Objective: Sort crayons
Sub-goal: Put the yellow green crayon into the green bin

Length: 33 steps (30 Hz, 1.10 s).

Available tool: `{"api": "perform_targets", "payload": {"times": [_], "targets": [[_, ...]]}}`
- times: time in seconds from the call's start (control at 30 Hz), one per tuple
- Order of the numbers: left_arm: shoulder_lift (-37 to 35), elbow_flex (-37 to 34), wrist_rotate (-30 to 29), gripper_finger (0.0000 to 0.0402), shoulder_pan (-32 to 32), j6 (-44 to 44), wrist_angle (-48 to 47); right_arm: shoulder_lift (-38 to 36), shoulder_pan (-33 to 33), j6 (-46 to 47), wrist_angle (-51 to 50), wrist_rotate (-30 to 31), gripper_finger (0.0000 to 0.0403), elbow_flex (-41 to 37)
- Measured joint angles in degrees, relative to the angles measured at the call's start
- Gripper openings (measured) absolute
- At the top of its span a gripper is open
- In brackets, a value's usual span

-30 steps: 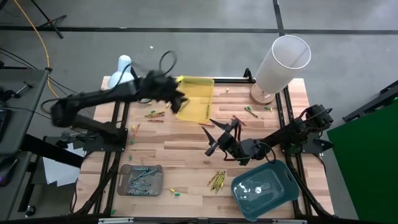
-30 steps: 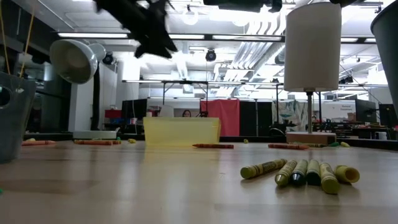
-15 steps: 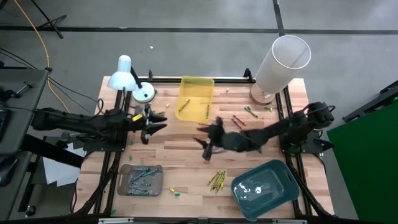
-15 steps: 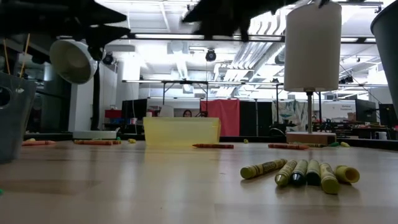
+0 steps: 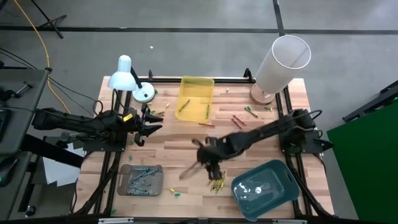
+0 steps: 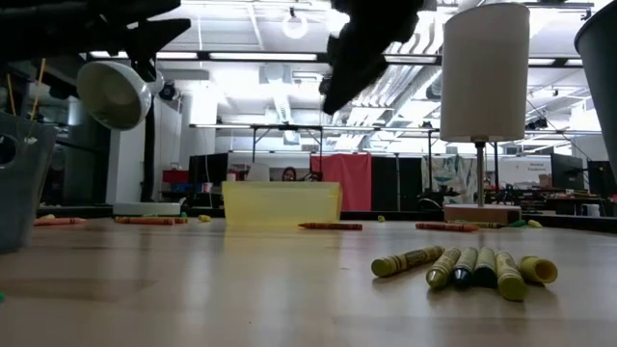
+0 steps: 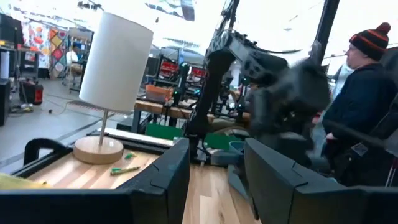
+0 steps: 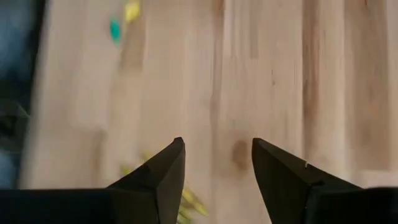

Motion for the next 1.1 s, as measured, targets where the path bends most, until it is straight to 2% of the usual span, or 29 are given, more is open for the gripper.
{"api": "perform_targets", "payload": {"times": [0.17, 0.43, 0.63, 0.9, 1.1], "targets": [[0.02, 0.02, 0.00, 0.0140, 0.02, -0.92, -0.17, 4.95, 6.29, -12.79, -3.72, 0.68, 0.0172, 3.52], [0.04, 0.02, 2.43, 0.0140, 0.02, -2.47, -1.90, 10.19, 11.02, -17.98, -0.14, 2.93, 0.0172, 3.41], [0.04, 0.02, 1.93, 0.0140, 0.02, -0.81, -1.86, 12.41, 10.47, -17.96, 0.88, 5.84, 0.0172, 3.39], [0.04, 0.02, 1.46, 0.0140, 0.04, 0.04, -1.84, 13.80, 8.22, -19.68, -0.35, 5.80, 0.0171, 3.39], [0.04, 0.02, 1.42, 0.0140, 0.04, 0.07, -1.86, 13.80, 7.15, -22.60, -2.25, 0.42, 0.0171, 3.39]]}}
